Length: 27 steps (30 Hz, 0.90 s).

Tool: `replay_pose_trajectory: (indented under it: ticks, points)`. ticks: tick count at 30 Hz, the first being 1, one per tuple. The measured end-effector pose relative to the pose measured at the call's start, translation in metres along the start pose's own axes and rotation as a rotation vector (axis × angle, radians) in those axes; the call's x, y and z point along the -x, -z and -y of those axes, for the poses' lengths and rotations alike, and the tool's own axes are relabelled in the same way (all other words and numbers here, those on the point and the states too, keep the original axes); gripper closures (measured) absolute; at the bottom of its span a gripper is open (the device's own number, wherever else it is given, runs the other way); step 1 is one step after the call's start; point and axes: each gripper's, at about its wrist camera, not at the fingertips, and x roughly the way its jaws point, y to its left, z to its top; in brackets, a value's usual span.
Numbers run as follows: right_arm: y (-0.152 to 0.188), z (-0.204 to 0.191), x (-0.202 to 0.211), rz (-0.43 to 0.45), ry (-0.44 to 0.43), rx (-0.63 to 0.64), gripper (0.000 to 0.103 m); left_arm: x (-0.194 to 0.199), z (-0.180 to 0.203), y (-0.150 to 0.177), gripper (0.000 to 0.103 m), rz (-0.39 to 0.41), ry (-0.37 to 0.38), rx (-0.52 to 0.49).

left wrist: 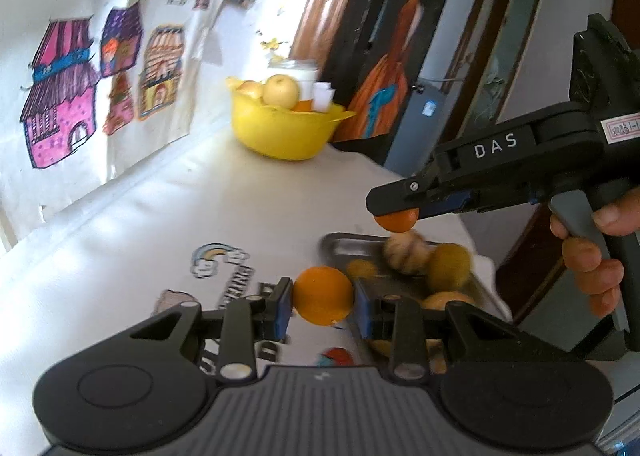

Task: Organize fruits
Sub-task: 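Carry the orange in the right tool to the tray while the left tool carries its orange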

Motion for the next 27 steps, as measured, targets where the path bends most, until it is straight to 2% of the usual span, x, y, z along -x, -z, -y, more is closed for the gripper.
replay_pose_trajectory:
  ticks: [10,15,20,27]
  points:
    - [0.042,0.025,0.065,0.042,0.02,-0.023,0.069,0.032,0.051,0.017,0.068,0.027,0.065,-0.046]
    - [0.069,0.044,0.09,0.061,0.043,-0.044,0.069,0.04,0.078,0.039,0.068,0.041,0.136,-0.101]
    - [0.095,0.065,0.103,0.072,0.063,-0.082,0.069,0.039,0.107,0.062,0.068,0.015,0.176,-0.152]
    - [0.122,0.083,0.103,0.058,0.067,-0.085,0.069,0.038,0.13,0.085,0.068,-0.035,0.149,-0.159]
